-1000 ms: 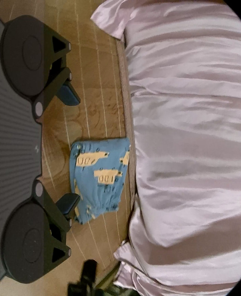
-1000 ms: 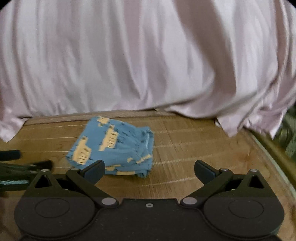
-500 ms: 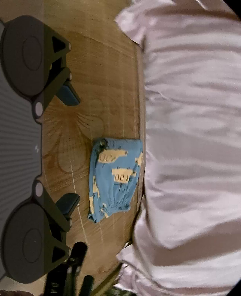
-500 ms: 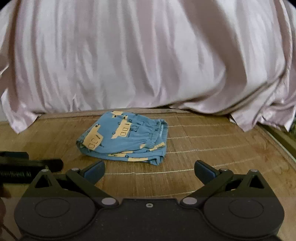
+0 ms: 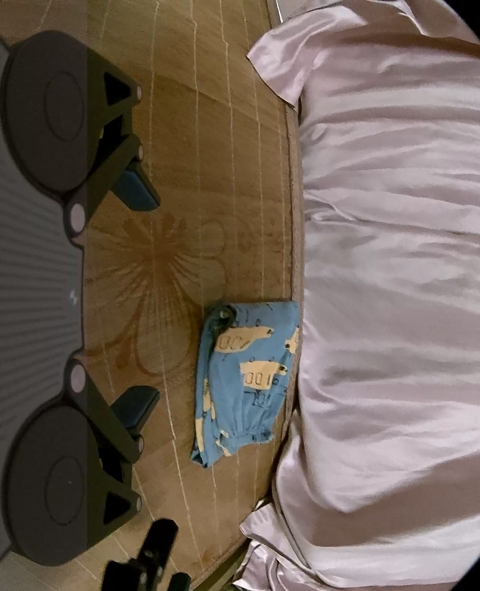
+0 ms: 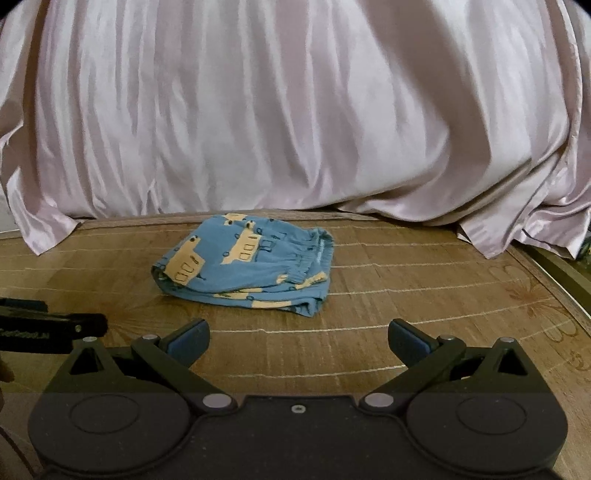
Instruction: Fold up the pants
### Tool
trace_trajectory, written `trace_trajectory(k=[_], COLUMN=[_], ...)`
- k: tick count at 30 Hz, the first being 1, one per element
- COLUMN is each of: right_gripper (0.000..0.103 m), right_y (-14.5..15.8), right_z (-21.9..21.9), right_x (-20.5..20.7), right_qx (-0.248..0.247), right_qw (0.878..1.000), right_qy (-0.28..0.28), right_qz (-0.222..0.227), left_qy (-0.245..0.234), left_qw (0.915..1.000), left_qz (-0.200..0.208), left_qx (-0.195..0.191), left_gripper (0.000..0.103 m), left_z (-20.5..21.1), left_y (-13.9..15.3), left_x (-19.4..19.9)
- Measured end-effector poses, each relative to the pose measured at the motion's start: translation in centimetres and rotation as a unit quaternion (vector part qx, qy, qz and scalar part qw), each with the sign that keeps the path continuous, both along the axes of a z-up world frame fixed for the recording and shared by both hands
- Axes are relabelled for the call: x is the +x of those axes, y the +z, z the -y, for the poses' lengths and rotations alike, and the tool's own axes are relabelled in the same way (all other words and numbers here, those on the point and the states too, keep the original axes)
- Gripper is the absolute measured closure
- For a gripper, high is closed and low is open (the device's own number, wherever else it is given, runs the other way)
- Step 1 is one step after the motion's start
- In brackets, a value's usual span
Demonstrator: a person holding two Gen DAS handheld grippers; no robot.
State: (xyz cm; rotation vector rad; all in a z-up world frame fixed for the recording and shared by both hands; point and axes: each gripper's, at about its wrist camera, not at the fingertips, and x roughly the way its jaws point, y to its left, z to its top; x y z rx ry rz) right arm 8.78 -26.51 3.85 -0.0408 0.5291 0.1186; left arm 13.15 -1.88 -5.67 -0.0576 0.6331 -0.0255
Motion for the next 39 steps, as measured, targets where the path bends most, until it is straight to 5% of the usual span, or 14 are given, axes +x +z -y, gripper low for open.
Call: trace_trajectory(k=[39], right_gripper=[0.001], right_y=[-0.6], right_z=[1.0], right_x=[-0.2], right_qx=[0.015], right_qw=[0.999], right_qy=[-0.022], right_qz=[-0.031], left_qy=[0.002], left_qw=[1.0], left_qz=[0.003], left_qx=[0.007], left_gripper=[0.0], left_z=[-0.3], left_y=[0.0], left_x=[-0.7])
